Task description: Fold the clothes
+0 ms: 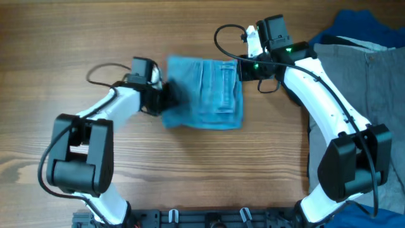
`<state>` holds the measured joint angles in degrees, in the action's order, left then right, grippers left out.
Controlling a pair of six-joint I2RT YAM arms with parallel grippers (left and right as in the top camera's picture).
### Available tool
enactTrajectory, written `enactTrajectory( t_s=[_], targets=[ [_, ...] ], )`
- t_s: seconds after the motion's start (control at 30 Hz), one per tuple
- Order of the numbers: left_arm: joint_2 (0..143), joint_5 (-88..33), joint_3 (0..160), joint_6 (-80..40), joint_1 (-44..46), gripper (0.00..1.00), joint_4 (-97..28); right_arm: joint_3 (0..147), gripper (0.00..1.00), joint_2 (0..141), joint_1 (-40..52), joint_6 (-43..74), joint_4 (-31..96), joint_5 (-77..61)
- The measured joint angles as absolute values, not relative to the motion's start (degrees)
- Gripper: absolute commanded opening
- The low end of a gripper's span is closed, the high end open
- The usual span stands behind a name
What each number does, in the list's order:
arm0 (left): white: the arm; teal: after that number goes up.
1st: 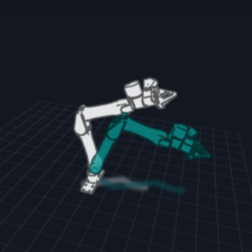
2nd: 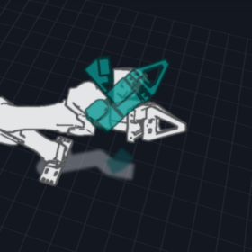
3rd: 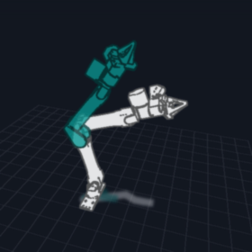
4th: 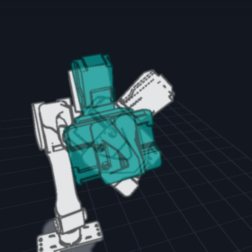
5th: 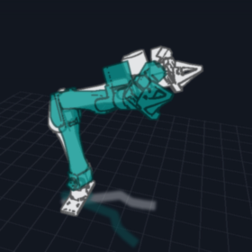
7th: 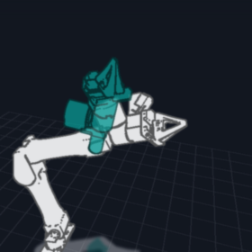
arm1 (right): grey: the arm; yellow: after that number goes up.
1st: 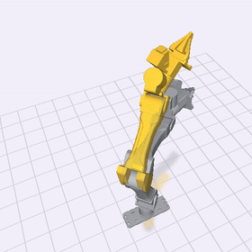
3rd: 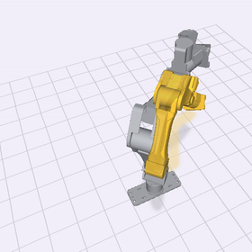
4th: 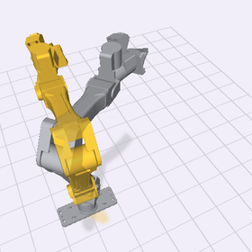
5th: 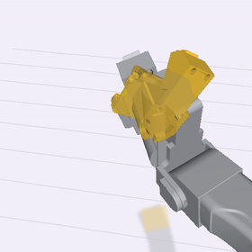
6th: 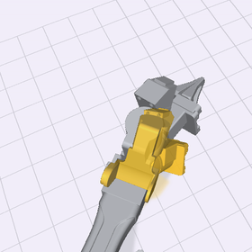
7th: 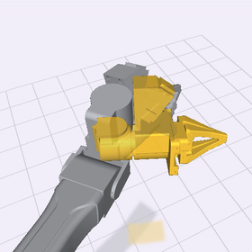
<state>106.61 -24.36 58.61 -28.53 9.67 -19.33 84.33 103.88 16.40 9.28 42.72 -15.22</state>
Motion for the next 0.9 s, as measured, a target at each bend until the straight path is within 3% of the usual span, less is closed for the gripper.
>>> enactTrajectory(
  t_s=[0.13, 0.27, 0.3, 0.37, 0.43, 0.47, 0.5, 0.7, 0.83, 0.9],
  targets=[
    [107.09, -19.09, 59.02, -28.34, 4.36, 0.04, -10.85, 84.29, 0.09, 103.98, 16.58, 12.38, 35.97, -15.4],
    [107.81, -17.74, 64.14, -27.86, 0.69, 0.04, -11.49, 84.29, 0.09, 106.56, 18.79, 16.8, 31.24, -15.46],
    [107.9, -18.13, 66.63, -27.2, 0.25, 0.09, -13.52, 84.29, 0.08, 108.33, 20.01, 17.65, 30.63, -15.53],
    [107.9, -19.51, 71.81, -25.28, 0.1, 0.3, -20.45, 84.29, 0.05, 112.16, 22.35, 18.46, 30.65, -15.73],
    [107.9, -20.99, 77.58, -23.44, 0.27, 0.69, -32.34, 84.25, 0.04, 116.33, 24.58, 20.12, 32.27, -16.03],
    [107.87, -21.37, 78.89, -22.5, 0.36, 0.94, -36.73, 84.18, 0.04, 118.39, 25.52, 21.98, 33.67, -16.19],
    [107.87, -21.71, 79.81, -22.0, 0.36, 1.0, -41.15, 84.12, 0.04, 119.68, 25.96, 23.7, 34.72, -16.38],
    [107.87, -24.1, 80.03, -21.06, 0.69, 1.0, -59.42, 84.2, 0.07, 120.55, 25.43, 29.21, 36.01, -18.0],
    [107.87, -25.41, 76.09, -22.92, 2.94, 1.0, -58.15, 84.23, 0.08, 120.55, 25.41, 29.95, 36.12, -18.24],
    [107.83, -27.29, 71.26, -26.94, 4.4, 1.0, -51.77, 84.25, 0.08, 120.55, 25.41, 30.0, 36.12, -18.28]
  ],
)
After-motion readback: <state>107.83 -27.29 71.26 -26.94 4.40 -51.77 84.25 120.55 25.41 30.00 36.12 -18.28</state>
